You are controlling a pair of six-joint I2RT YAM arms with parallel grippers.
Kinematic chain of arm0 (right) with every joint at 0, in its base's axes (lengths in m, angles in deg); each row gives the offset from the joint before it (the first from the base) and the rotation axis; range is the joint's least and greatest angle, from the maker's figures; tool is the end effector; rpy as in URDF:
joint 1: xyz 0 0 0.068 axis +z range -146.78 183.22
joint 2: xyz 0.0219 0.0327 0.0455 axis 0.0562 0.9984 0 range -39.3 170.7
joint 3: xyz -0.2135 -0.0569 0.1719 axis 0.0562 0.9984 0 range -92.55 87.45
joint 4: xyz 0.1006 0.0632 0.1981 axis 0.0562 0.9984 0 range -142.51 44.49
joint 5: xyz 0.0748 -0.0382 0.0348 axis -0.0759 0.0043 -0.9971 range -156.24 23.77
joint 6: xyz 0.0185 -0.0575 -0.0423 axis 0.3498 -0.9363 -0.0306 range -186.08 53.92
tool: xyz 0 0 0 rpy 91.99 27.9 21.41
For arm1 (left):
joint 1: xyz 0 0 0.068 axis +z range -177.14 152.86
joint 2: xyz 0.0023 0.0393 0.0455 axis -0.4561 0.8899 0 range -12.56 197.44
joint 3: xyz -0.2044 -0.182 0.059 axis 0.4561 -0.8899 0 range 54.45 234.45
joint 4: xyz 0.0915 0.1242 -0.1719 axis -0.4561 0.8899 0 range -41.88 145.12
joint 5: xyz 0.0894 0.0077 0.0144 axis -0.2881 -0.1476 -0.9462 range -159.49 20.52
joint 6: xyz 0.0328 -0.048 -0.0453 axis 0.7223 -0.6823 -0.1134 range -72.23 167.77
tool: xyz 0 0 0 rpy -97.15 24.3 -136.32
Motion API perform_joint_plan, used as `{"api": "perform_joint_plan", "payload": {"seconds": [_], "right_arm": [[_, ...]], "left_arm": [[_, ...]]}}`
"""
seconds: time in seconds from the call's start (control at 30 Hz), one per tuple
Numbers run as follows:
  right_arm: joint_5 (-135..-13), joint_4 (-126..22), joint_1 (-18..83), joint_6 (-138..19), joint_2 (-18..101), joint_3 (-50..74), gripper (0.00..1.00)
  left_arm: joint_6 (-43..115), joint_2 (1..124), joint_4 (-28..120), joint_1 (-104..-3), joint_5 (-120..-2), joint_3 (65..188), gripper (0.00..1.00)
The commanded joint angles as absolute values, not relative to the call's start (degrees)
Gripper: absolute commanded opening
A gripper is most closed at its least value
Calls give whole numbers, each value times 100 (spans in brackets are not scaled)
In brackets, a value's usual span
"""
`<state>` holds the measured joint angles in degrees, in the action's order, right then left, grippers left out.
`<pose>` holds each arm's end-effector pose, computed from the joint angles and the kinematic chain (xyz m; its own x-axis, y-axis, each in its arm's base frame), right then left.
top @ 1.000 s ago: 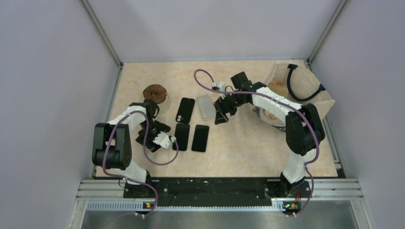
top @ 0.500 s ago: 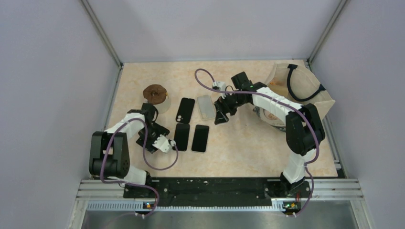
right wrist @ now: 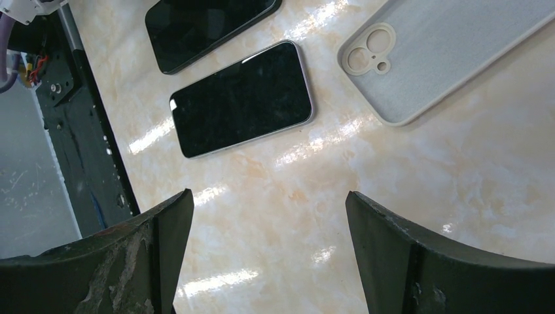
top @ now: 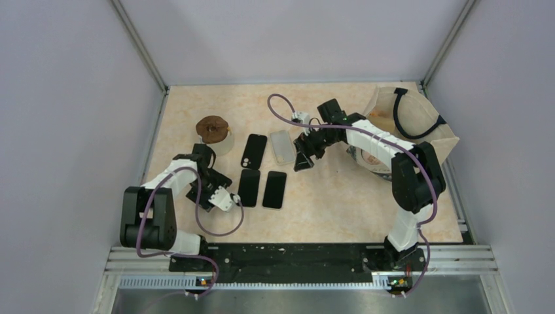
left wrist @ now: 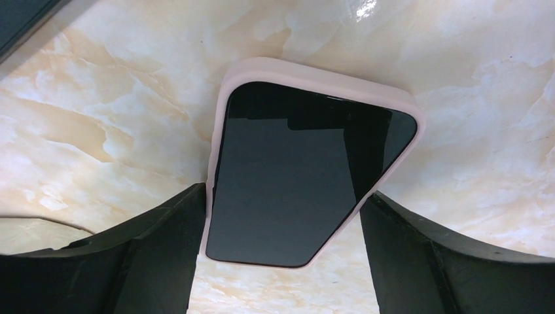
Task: Take the phone out of the phone case
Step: Pick up the phone at the center of the board, then adjust the phone.
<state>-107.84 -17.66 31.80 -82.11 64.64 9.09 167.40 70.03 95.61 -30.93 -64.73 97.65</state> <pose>0.2984 0.2090 0.2350 -0.5558 -0.5378 -0.6339 -0.8313 0.3656 0.4187 0.1936 -0.0179 0.1592 0.5539 0.8314 -0.0450 0.8311 -0.5490 0.0884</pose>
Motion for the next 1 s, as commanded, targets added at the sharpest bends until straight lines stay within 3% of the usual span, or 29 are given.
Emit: {"api": "perform_joint_plan", "payload": {"seconds": [0.0,0.23,0.6,0.97], "right_arm": [[-11044,-1859,3005,-8114,6336,821,85],[-11216,-1857,2969,-7964,6229,673,86],[-11743,-2087,3103,-7631,6335,406,86],[-11823,-3655,3925,-6477,6670,735,86]], "left_arm": [[17567,6891,9318,-3109,-5211,9487,0],[16286,6048,9345,-3109,-4226,9523,0],[14606,5506,9275,-3179,-3716,9811,0],[12244,5497,8179,-3926,-4184,9787,0]]}}
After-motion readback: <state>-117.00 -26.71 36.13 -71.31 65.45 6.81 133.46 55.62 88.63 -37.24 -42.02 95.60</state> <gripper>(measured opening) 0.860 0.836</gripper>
